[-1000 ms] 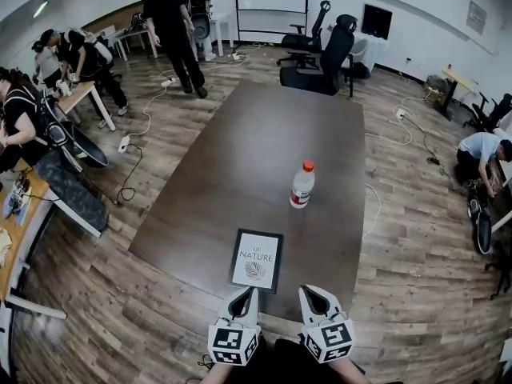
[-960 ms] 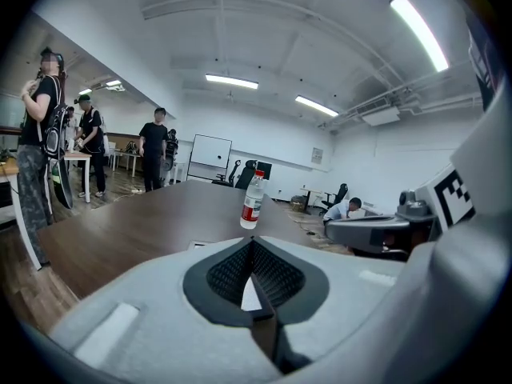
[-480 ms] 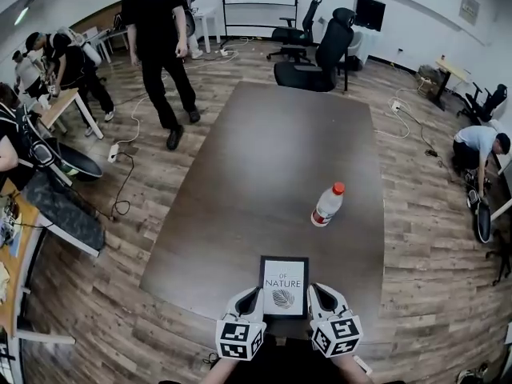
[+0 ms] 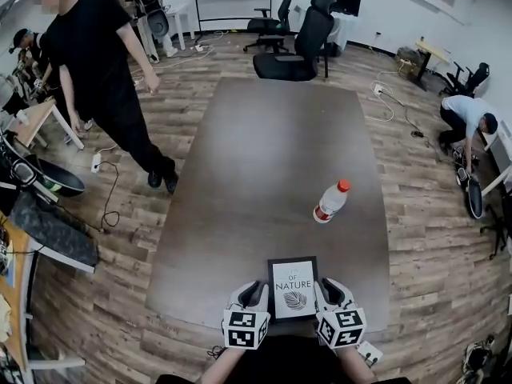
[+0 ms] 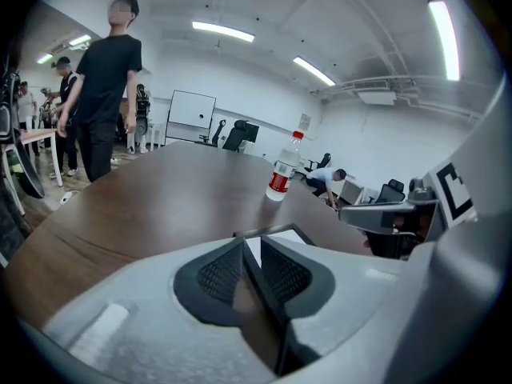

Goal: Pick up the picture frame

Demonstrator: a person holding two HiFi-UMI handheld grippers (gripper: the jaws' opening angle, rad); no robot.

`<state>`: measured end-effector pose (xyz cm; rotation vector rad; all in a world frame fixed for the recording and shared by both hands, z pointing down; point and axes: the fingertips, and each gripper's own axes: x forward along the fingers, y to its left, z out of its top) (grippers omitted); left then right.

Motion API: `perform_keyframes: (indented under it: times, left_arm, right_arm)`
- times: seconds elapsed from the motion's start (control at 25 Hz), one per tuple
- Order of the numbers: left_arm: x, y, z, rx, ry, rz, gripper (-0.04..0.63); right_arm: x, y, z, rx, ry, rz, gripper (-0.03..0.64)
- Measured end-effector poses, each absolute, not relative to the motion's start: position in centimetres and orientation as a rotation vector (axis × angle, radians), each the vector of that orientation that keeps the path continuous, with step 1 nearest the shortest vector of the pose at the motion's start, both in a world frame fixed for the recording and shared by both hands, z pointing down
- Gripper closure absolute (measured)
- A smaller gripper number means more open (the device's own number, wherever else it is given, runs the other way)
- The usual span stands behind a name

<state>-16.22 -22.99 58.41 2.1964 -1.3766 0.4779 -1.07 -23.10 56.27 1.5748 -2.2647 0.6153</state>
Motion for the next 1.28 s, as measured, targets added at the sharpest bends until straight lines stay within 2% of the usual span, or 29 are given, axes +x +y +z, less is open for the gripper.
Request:
perform_keyframes:
  times: [0.08, 0.12, 0.32, 0.56, 1.04, 1.28]
  left_arm:
    - [-15.8, -23.1, 59.3, 2.174, -1.318, 0.498, 0.444]
    - [-15.5, -23.0, 59.7, 2.16, -1.294, 0.509, 0.424]
    - [-15.6, -22.7, 62.0, 2.058, -1.269, 0.577, 0.401]
    - [-15.8, -23.1, 64.2, 1.902, -1.265, 0.62, 0.367]
    - [-15.2, -23.1, 65.8, 1.809, -1.289, 0.698, 0.359]
    - [-15.5, -23.1, 65.9, 1.783, -1.327, 0.711, 0.327]
  right_arm:
    - [-1.1, -23.3, 56.8, 1.569, -2.252, 0.64, 0.502]
    - [-1.0, -23.3, 57.1, 1.56, -2.241, 0.651, 0.484]
    - [-1.0, -23.4, 59.9, 1.503, -2.155, 0.724, 0.414]
    - [-0.4, -24.1, 63.1, 1.504, -2.014, 0.843, 0.414]
    - [-0.6, -24.7, 65.5, 1.45, -1.955, 0.885, 0.443]
    - [-0.2, -24.7, 66.2, 1.441, -1.932, 0.899, 0.451]
